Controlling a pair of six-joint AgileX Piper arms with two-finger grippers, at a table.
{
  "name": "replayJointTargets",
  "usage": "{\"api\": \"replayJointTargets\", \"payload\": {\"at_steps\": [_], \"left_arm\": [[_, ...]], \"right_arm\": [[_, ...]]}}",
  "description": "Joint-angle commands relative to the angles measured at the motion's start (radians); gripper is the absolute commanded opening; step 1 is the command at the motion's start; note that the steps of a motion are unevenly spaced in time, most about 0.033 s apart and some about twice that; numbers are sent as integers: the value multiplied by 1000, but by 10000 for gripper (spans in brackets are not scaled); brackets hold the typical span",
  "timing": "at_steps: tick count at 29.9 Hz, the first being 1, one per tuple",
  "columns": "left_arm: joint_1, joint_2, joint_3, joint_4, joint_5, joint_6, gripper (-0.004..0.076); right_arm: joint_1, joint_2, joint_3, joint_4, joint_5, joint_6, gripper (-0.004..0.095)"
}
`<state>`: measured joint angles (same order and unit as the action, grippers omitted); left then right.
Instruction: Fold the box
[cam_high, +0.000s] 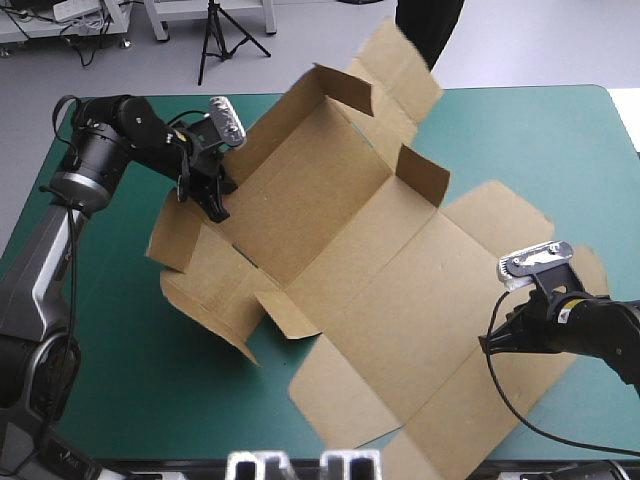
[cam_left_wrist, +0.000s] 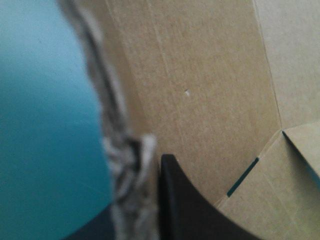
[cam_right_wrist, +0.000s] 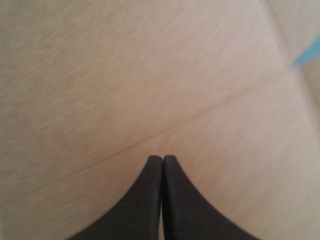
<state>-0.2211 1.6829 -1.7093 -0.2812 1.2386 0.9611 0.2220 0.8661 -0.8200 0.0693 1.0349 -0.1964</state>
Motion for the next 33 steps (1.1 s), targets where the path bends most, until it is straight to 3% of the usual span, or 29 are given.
{"api": "replayJointTargets", "payload": {"at_steps": [1,8,14,19,23,26,30,33], "left_arm": [[-115,-63,-136,110,-40,16,-8],[-242,-63,-168,308,-102,-45,-8],[-242,-68,-144,281,-151,-59,-8],[-274,-81,-92,281,-294,-47,-8],[-374,-97,-38,436,-440,-50,-8],[-452,-101,1,623,-483,-118,-8],[-501,-113,64,874,-542,-319,-8],[-503,-123,99,954,-547,-428,-8]], "right_arm": [[-3,-5,-28,10,-65,-15,-18],[-3,-5,-52,7,-124,-15,-17],[-3,-5,-175,-22,-157,-59,-18],[-3,-1,-277,-129,-200,4,-18],[-3,17,-360,-198,-187,45,-18],[-3,47,-417,-203,-181,46,-18],[-3,106,-490,-215,-177,46,-18],[-3,154,-533,-221,-175,42,-18]]}}
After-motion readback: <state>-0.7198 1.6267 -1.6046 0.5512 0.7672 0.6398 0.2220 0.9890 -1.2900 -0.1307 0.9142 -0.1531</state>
